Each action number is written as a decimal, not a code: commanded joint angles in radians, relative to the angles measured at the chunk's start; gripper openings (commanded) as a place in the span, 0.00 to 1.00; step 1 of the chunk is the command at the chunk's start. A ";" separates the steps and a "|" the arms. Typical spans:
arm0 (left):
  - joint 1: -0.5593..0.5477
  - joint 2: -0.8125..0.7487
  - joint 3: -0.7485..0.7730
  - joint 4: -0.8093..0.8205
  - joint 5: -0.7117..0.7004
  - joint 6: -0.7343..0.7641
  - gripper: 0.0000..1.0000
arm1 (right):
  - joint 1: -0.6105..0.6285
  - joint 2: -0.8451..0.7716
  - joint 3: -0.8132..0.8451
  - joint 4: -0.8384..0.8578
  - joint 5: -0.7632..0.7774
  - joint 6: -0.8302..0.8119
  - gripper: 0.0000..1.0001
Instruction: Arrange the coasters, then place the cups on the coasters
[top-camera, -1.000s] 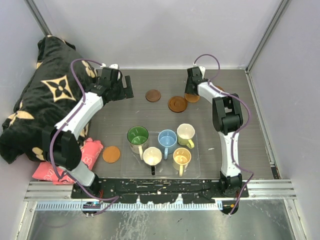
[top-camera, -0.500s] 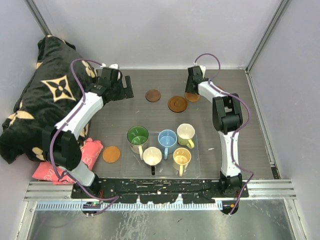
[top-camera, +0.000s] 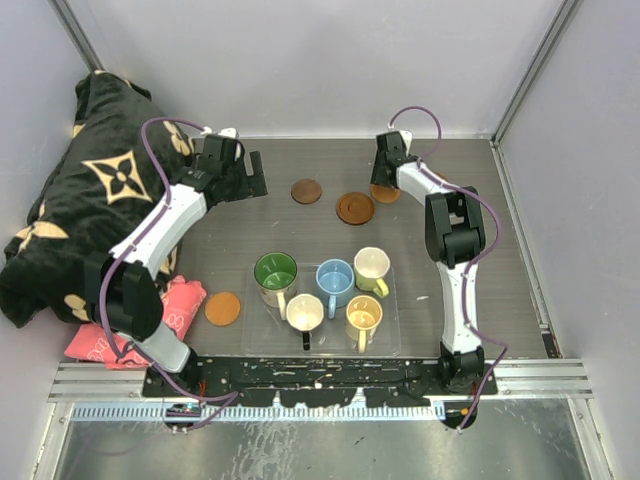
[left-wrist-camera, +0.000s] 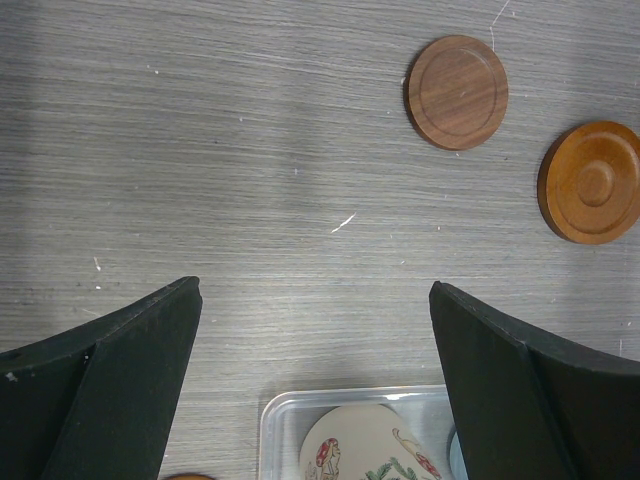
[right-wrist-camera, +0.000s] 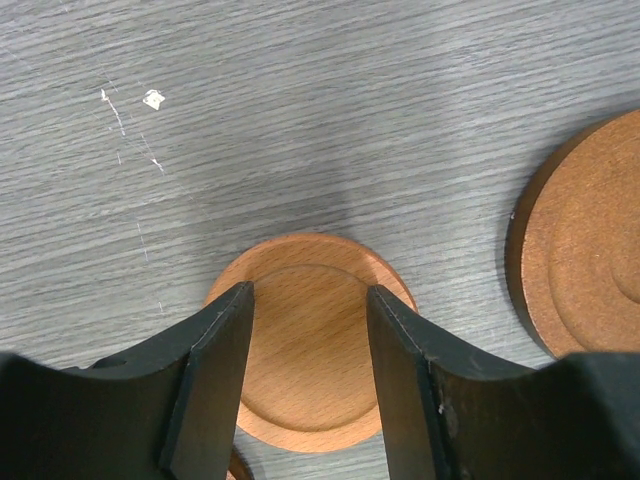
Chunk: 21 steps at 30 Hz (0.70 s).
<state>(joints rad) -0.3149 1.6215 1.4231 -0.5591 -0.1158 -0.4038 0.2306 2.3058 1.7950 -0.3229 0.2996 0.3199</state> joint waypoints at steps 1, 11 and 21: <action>0.000 -0.007 0.042 0.010 0.007 0.008 0.98 | 0.002 -0.039 -0.016 -0.028 -0.023 -0.004 0.55; -0.001 -0.035 0.027 0.015 0.007 0.005 0.98 | 0.047 -0.179 -0.037 -0.059 0.012 0.000 0.55; 0.000 -0.054 0.000 0.030 0.020 -0.009 0.98 | 0.174 -0.305 -0.166 -0.073 -0.011 0.025 0.56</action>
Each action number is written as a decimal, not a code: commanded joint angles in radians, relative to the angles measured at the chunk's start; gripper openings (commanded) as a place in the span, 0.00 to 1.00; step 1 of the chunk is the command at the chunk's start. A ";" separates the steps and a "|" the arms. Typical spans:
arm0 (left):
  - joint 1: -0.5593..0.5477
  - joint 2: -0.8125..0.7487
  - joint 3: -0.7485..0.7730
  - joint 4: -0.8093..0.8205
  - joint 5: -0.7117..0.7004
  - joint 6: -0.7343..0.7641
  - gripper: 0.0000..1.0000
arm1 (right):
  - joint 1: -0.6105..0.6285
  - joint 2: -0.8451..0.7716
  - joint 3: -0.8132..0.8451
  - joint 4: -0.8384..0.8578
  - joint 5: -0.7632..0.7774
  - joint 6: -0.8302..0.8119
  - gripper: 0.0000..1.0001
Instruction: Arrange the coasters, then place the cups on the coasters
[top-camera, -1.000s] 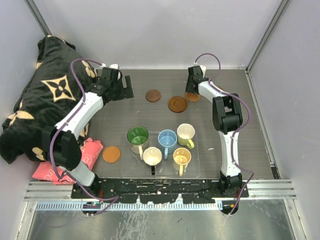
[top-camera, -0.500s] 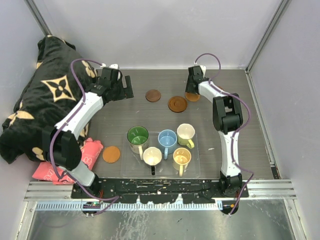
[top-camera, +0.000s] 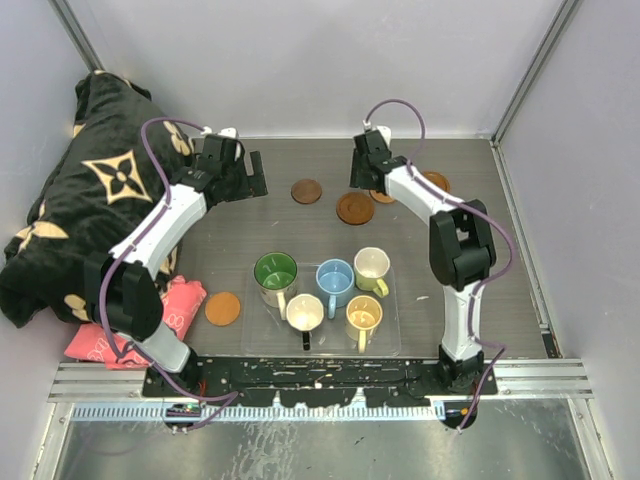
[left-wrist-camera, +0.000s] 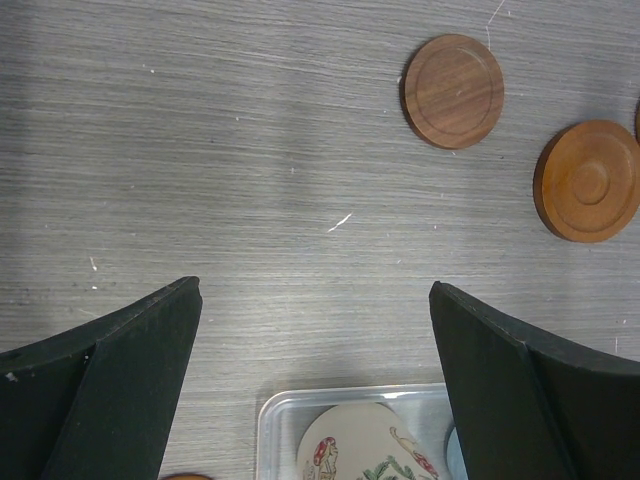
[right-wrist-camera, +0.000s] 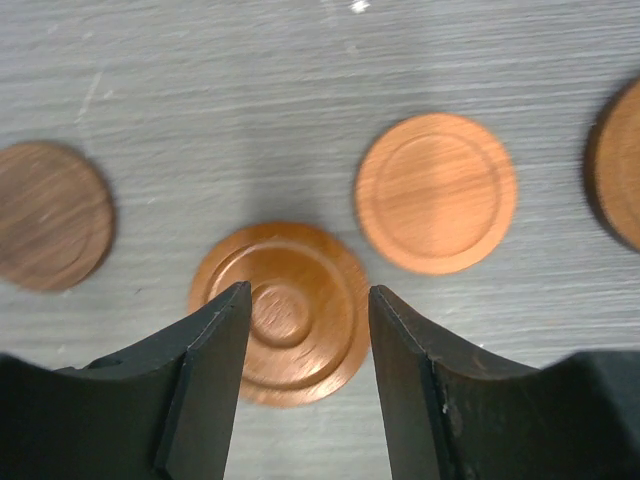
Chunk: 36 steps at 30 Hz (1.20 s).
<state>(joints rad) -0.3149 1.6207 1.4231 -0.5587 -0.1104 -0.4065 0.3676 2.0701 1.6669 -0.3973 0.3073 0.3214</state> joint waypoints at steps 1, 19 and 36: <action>-0.001 -0.057 -0.005 0.032 0.015 -0.009 0.98 | 0.050 -0.076 -0.052 0.006 -0.010 0.024 0.56; 0.000 -0.073 -0.017 0.026 0.021 -0.020 0.98 | 0.095 -0.002 -0.096 0.038 -0.021 0.027 0.51; -0.001 -0.066 -0.020 0.022 0.015 -0.014 0.98 | 0.096 0.088 -0.051 0.063 -0.033 0.032 0.41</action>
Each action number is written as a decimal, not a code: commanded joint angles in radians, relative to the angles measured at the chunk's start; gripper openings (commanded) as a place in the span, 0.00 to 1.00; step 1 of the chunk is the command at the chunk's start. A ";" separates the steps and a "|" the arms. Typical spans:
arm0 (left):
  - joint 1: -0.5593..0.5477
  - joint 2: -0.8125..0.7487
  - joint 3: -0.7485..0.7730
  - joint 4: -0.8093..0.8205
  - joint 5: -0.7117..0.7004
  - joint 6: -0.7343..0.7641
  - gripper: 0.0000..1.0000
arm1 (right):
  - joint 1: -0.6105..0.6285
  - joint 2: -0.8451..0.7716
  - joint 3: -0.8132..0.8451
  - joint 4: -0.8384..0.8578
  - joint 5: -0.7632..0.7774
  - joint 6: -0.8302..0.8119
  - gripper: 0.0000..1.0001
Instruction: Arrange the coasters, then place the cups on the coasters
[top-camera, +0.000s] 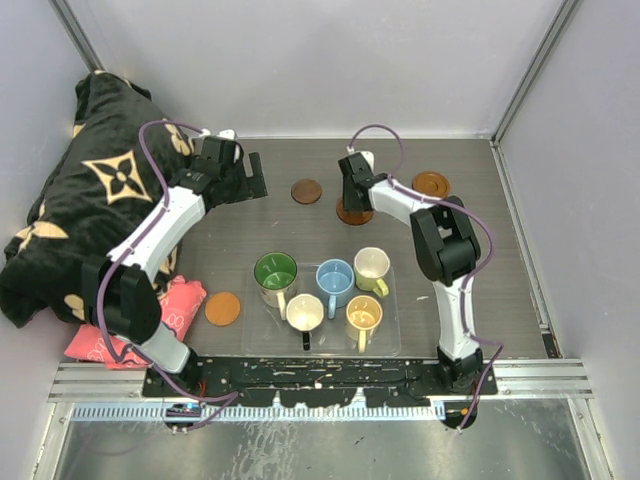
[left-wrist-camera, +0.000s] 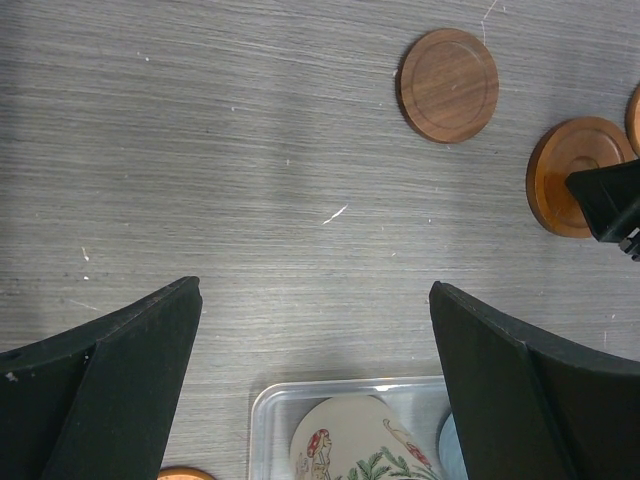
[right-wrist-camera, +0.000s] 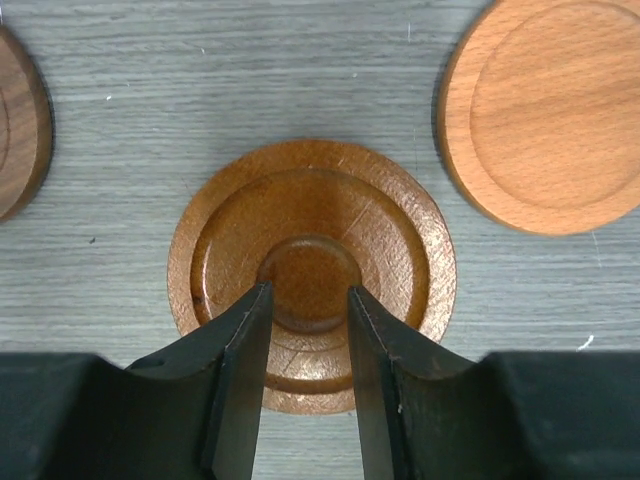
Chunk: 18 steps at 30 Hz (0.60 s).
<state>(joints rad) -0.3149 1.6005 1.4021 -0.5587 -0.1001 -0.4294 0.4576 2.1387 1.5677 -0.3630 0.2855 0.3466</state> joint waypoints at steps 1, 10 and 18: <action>-0.001 -0.045 0.001 0.022 0.002 0.010 0.98 | 0.006 0.024 0.054 0.029 -0.011 0.008 0.41; 0.000 -0.043 0.004 0.016 -0.005 0.016 0.98 | 0.009 0.065 0.085 0.033 -0.015 0.006 0.39; 0.000 -0.038 0.006 0.016 -0.004 0.014 0.98 | 0.015 0.104 0.128 0.033 -0.004 -0.007 0.41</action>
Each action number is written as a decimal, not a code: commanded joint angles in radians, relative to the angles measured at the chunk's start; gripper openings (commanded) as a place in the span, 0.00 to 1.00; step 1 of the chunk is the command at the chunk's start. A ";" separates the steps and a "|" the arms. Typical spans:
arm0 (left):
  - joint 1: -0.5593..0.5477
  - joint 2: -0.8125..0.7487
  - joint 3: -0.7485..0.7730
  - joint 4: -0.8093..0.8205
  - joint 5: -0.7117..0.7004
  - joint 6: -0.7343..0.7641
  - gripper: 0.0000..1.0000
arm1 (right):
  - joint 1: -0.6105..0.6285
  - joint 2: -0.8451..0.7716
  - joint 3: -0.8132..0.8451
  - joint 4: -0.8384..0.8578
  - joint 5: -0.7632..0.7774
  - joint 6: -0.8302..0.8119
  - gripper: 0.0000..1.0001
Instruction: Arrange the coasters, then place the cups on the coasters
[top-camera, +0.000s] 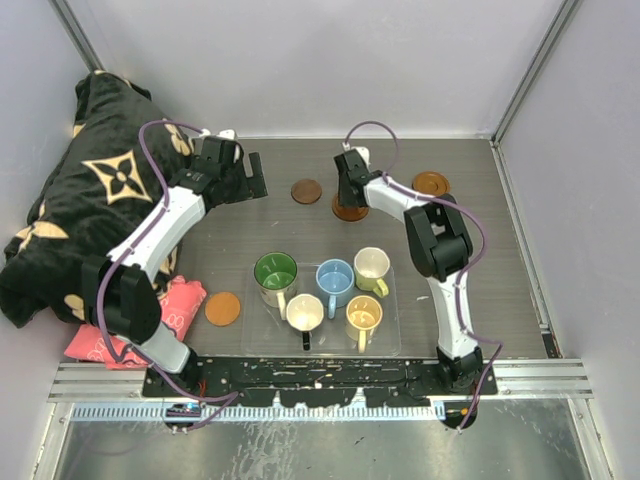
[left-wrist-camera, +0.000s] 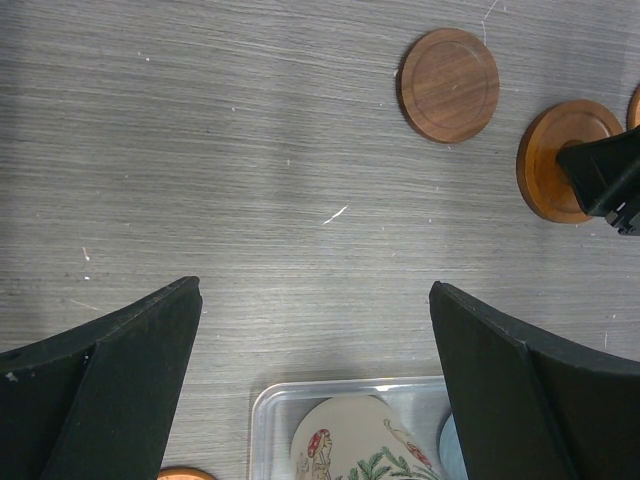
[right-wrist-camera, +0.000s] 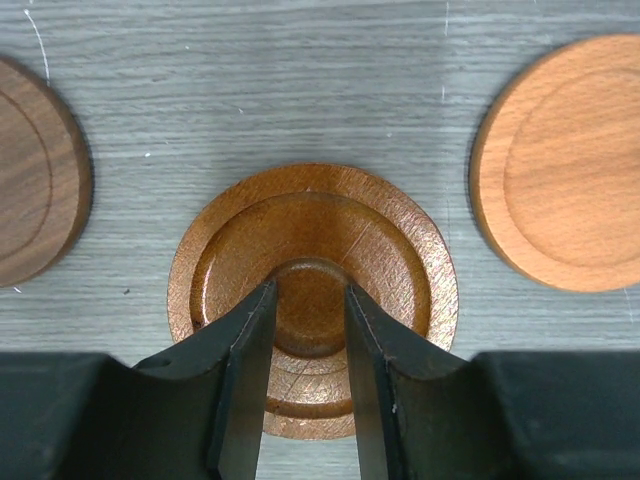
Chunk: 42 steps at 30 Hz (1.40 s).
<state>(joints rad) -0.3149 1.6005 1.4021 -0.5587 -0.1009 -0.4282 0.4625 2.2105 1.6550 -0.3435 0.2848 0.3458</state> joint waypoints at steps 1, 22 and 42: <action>0.000 -0.038 0.008 0.014 -0.003 0.013 0.98 | 0.010 0.038 0.048 0.014 -0.004 -0.009 0.41; 0.000 -0.032 0.021 0.002 -0.010 0.021 0.98 | 0.010 0.138 0.175 0.037 -0.033 -0.034 0.41; 0.000 -0.029 0.021 0.001 -0.015 0.025 0.98 | 0.012 0.184 0.196 0.041 -0.045 -0.050 0.42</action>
<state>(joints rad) -0.3149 1.6005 1.4021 -0.5606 -0.1081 -0.4244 0.4660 2.3459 1.8404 -0.2916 0.2630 0.3073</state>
